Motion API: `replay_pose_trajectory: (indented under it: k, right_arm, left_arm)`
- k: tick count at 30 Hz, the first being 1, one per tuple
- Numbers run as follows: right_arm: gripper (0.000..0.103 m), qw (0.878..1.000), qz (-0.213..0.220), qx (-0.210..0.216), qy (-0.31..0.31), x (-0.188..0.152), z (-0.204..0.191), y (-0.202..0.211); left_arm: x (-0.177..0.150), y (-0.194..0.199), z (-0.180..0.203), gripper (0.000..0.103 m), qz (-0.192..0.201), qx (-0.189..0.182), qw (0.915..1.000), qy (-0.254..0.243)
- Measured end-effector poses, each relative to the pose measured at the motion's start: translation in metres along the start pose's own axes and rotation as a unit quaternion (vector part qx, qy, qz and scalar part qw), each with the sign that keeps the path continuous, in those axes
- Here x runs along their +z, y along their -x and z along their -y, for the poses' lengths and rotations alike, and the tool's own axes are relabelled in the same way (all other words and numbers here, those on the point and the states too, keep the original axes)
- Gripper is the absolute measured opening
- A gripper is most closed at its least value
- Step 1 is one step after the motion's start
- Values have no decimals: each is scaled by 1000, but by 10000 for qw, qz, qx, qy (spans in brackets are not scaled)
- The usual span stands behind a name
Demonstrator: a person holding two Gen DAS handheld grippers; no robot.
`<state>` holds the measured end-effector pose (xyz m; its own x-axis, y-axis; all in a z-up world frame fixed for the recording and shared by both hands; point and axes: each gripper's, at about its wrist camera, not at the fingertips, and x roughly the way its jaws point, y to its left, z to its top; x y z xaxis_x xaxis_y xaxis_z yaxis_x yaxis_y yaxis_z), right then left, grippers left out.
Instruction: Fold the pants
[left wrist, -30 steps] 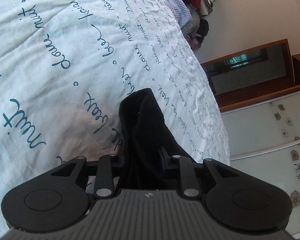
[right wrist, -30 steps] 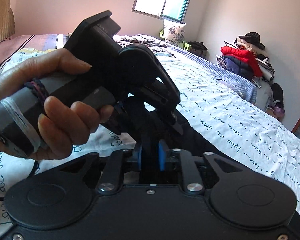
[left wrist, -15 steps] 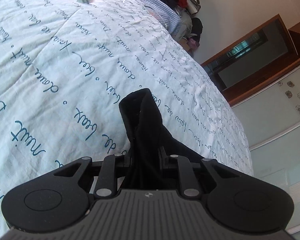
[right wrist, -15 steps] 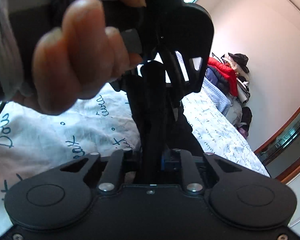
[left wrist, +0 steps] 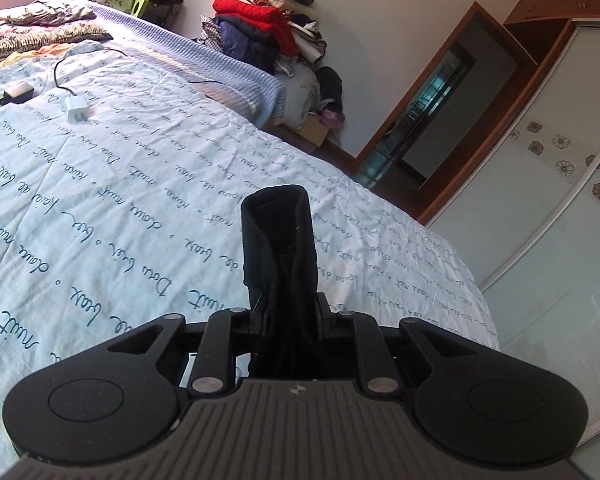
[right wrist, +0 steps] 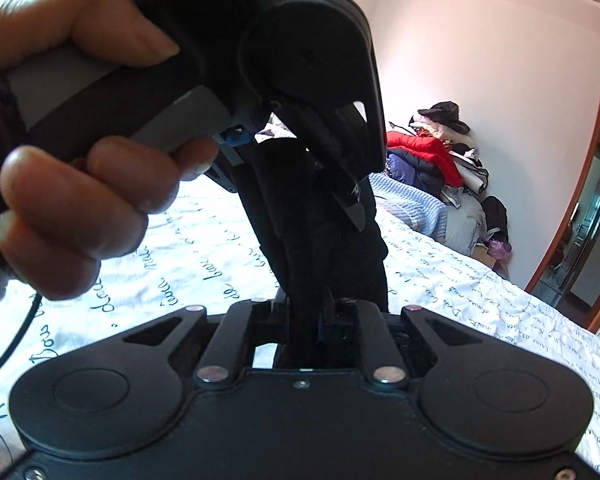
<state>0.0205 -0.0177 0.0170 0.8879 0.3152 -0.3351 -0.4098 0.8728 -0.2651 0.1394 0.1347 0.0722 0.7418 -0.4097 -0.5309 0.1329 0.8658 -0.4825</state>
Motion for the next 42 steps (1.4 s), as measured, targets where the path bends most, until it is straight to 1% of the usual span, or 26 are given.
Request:
replay_pose_trajectory:
  k: [3,7,9,10,15,18,19,24,29,36,39,42]
  right_arm:
    - [10,9997,107,-10,-218,-6,10,14]
    - [10,9985,244,-79,-479,-13,33,26]
    - [10,9974,294,-104,-645,-18,42,36]
    - [10,9966,323,-116,-745,-22,38,48]
    - [10,9914,394,-111,-1245,-38,66,69]
    - [10,9870,421,-138,-1546,-51,83,82]
    - [10,9859,407,-179,-1611,-54,95,77]
    - [10,9796,335,-450,-1928,-83,115,95]
    - [10,9717,198,-733,-2237,-111,131,112]
    - [11,9507,-56,-972,-2945,-146,152,134]
    - [11,9449,-222,-1083,-3082,-160,157,138]
    - [11,9367,-325,-1087,-3312,-172,162,141]
  left_arm:
    - [-3,3,22,17,82,-78,9999,-49]
    - [-8,1,56,17,129,-122,9994,-291]
    - [-11,-1,73,17,117,-185,9990,-388]
    - [-13,-2,81,17,109,-222,9987,-439]
    - [-27,-12,121,17,69,-381,9974,-614]
    - [-39,-22,150,17,-15,-468,9955,-826]
    - [-44,-26,159,17,-60,-498,9947,-899]
    - [-69,-54,199,17,-395,-714,9901,-1146]
    - [-99,-86,235,17,-796,-923,9826,-1404]
    - [-141,-133,277,17,-1372,-1087,9684,-1776]
    - [-159,-152,288,17,-1577,-1078,9623,-1936]
    - [-173,-167,293,17,-1721,-1037,9588,-2010]
